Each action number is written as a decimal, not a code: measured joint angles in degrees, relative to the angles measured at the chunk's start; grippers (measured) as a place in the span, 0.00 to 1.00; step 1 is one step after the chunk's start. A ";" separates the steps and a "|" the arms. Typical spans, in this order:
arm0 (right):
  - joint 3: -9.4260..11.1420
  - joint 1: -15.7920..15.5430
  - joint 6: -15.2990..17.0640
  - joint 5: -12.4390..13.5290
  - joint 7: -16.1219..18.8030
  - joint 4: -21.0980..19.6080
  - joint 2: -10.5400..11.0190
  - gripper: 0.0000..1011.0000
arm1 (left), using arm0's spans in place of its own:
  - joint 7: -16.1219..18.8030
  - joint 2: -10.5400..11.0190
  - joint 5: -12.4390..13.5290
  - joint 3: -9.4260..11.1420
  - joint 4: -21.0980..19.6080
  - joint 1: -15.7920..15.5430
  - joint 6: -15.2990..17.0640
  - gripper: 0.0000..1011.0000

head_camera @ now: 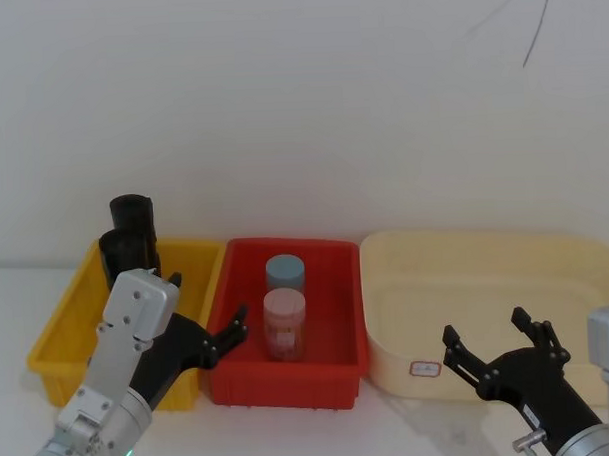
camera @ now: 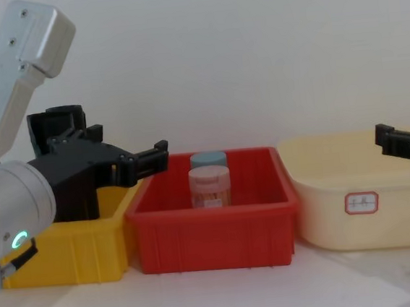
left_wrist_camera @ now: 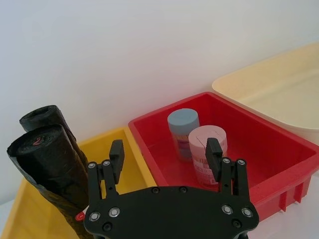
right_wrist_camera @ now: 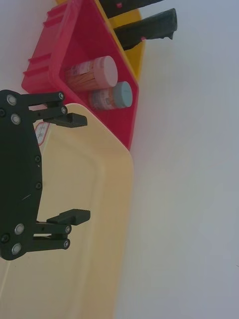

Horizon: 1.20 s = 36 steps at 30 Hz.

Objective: Pick up the garbage bag with the one hand and transfer it to the other hand.

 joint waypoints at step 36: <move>0.00 0.00 0.00 0.00 0.00 0.00 0.00 0.99 | 0.00 0.00 0.00 0.00 0.00 0.00 0.00 0.99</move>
